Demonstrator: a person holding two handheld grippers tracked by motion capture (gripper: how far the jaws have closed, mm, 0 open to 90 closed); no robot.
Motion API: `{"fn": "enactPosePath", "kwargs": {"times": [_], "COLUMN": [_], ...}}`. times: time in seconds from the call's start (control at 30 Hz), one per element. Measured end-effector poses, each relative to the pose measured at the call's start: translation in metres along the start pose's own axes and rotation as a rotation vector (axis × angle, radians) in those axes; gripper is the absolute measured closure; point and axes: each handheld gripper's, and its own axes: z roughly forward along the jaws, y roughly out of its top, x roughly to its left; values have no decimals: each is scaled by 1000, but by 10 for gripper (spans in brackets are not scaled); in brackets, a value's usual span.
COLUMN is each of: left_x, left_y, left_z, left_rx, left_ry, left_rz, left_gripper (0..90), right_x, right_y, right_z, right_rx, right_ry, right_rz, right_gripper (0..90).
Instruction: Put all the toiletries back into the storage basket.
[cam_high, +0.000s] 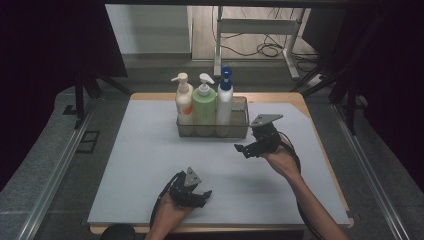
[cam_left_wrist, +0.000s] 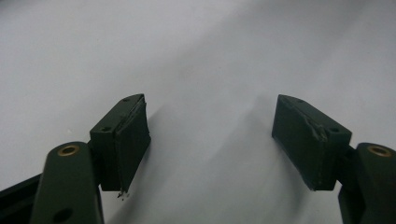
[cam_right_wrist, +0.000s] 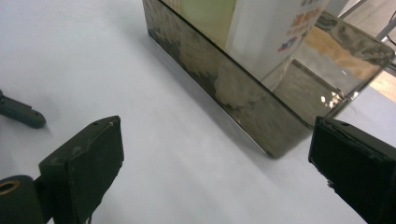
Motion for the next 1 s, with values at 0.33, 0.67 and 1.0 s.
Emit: {"fn": "enactPosePath", "kwargs": {"times": [0.33,0.67,1.0], "left_x": [0,0,0], "left_y": [0,0,0], "left_z": [0,0,0], "left_rx": [1,-1,-1], "left_ry": [0,1,2], "left_rz": [0,2,1], "left_gripper": [266,266,266], "right_x": [-6,-5,-1], "right_y": [-17,-34,-60], "right_z": [-19,-35,-44], "right_rx": [1,10,24], "right_ry": [-19,-32,-39], "right_rz": [19,8,19], "right_gripper": [28,13,0]}}
